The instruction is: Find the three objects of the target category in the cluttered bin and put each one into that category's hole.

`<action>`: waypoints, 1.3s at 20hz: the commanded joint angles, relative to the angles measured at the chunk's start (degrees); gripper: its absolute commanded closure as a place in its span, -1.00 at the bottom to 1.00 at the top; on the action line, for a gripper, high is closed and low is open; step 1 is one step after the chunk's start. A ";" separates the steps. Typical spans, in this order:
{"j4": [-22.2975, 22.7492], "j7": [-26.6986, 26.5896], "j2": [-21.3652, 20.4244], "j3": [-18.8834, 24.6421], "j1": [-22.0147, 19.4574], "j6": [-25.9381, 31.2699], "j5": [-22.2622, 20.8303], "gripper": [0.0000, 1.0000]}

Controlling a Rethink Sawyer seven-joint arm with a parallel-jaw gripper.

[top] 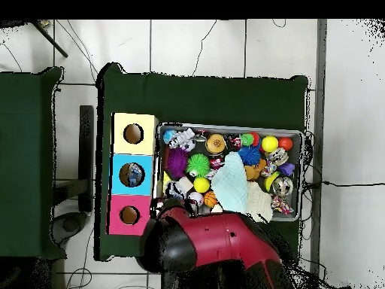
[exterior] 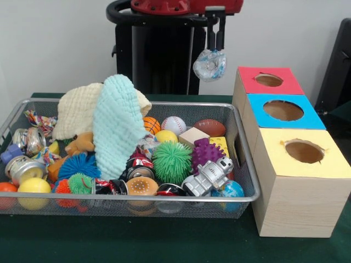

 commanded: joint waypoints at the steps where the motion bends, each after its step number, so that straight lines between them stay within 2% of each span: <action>1: 2.44 5.70 -0.65 -2.98 1.42 6.33 2.17 1.00; 17: 1.65 9.16 1.63 -8.40 8.05 3.00 1.99 1.00; 19: 0.47 9.26 3.99 -9.37 8.68 1.74 0.79 1.00; 23: -1.93 6.34 10.82 -9.58 6.95 -2.83 -0.93 1.00; 26: -2.65 6.42 12.03 -10.87 7.48 -3.65 -1.88 1.00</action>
